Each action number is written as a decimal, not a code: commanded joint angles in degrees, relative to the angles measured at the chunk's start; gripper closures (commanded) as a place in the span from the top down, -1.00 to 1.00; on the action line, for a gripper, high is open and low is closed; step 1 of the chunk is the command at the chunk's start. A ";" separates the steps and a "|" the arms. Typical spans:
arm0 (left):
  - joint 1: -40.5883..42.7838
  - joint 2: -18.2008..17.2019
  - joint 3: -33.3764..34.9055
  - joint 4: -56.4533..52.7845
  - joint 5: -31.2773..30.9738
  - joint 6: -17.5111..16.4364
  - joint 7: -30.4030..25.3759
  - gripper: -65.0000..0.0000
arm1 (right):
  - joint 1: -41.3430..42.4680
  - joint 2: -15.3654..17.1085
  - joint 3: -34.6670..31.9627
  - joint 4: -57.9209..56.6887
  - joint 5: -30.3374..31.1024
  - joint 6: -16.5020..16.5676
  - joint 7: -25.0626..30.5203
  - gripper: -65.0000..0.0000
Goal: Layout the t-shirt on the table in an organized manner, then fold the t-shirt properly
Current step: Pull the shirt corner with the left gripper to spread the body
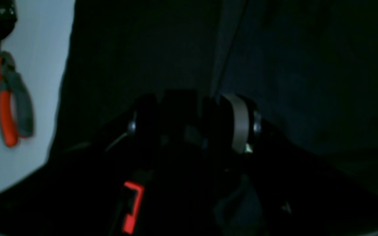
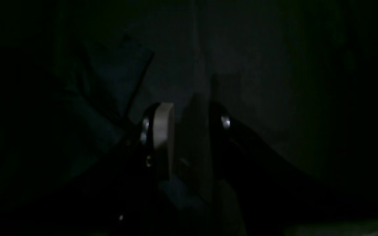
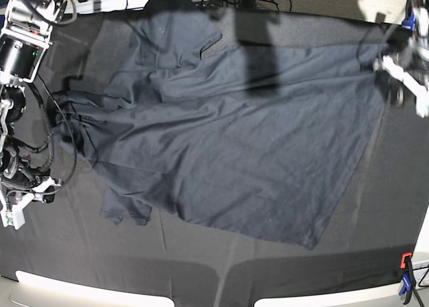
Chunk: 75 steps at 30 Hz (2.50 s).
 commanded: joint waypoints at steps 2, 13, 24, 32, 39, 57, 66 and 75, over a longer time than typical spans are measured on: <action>-2.38 -0.83 -0.37 0.94 -0.22 0.26 -3.34 -0.13 | 1.51 0.79 0.28 0.98 0.57 0.07 0.52 -0.44; -28.33 -0.83 3.87 -21.84 -8.22 -12.13 -7.87 -0.13 | 1.51 -6.69 0.28 0.98 3.54 2.43 -1.03 -0.44; -61.68 -0.79 25.92 -66.69 -7.93 -11.61 -18.45 -0.13 | 1.51 -11.87 0.28 0.98 3.13 2.43 -1.07 -0.44; -75.56 1.40 32.39 -97.59 1.95 -10.54 -40.68 -0.13 | 1.51 -12.33 0.28 0.98 3.13 2.43 -1.22 -0.44; -76.26 4.94 32.39 -108.56 6.91 -5.25 -52.65 -0.14 | 1.51 -12.33 0.28 0.98 3.15 2.43 -2.10 -0.44; -76.48 6.73 32.37 -110.62 6.91 -11.80 -45.48 -1.00 | 1.51 -12.33 0.28 0.98 3.15 2.43 -2.51 -0.44; -76.41 2.89 32.33 -110.51 6.84 15.54 -50.80 -1.00 | 1.51 -12.33 0.28 0.98 3.17 4.98 -2.54 -0.44; -76.28 -1.31 32.33 -110.36 3.26 17.51 -54.42 -0.91 | 1.53 -12.33 0.28 0.98 3.19 5.01 -2.36 -0.44</action>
